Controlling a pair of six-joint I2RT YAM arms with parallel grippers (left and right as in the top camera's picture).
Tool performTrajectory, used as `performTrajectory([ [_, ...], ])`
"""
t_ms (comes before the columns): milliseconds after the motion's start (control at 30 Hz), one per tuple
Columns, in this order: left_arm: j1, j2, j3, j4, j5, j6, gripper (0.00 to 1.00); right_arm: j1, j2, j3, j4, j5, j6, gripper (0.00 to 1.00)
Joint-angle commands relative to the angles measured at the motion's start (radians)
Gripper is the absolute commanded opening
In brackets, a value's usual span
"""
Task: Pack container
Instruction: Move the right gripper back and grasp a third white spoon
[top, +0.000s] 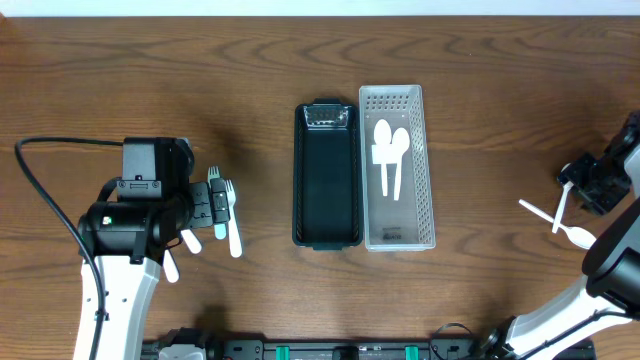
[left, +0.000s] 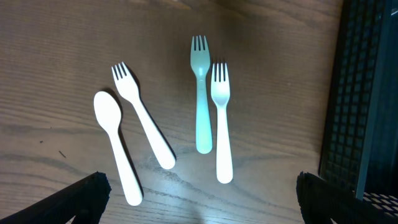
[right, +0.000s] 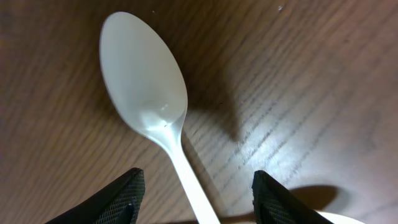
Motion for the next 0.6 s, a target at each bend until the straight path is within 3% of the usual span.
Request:
performTrajectory([
  [0, 0.004, 0.002, 0.020, -0.002, -0.001, -0.010, 0.98, -0.002, 0.038, -0.004, 0.007, -0.005, -0.019, 0.59],
  [300, 0.005, 0.002, 0.020, -0.002, -0.001, -0.009, 0.98, 0.005, 0.069, -0.004, 0.014, -0.005, -0.027, 0.58],
  [400, 0.004, 0.002, 0.020, -0.002, -0.001, -0.010, 0.98, 0.005, 0.069, -0.004, 0.014, -0.016, -0.026, 0.37],
  [567, 0.004, 0.002, 0.020, -0.002, -0.001, -0.010, 0.98, 0.005, 0.069, -0.004, 0.013, -0.027, -0.026, 0.14],
])
